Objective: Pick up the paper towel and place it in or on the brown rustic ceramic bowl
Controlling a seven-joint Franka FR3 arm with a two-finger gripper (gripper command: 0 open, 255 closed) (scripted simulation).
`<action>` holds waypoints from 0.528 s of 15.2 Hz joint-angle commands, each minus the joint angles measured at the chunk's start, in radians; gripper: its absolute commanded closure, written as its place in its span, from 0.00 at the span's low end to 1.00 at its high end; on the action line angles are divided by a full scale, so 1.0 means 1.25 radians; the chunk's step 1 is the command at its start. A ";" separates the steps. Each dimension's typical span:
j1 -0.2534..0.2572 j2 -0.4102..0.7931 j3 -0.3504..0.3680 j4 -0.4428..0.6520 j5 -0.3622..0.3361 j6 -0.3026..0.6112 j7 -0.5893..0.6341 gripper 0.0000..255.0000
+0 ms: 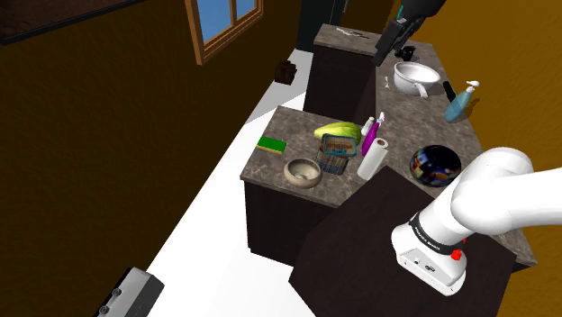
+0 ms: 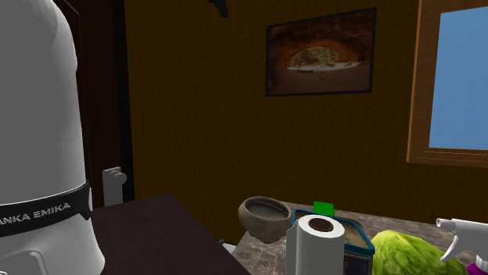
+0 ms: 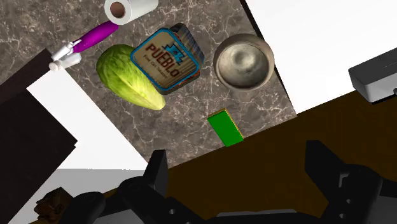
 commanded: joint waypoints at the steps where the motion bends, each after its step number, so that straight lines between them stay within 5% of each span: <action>1: 0.000 0.000 0.000 0.000 0.000 0.000 0.000 0.00; 8: -0.012 -0.044 -0.089 -0.175 -0.039 0.111 -0.091 0.00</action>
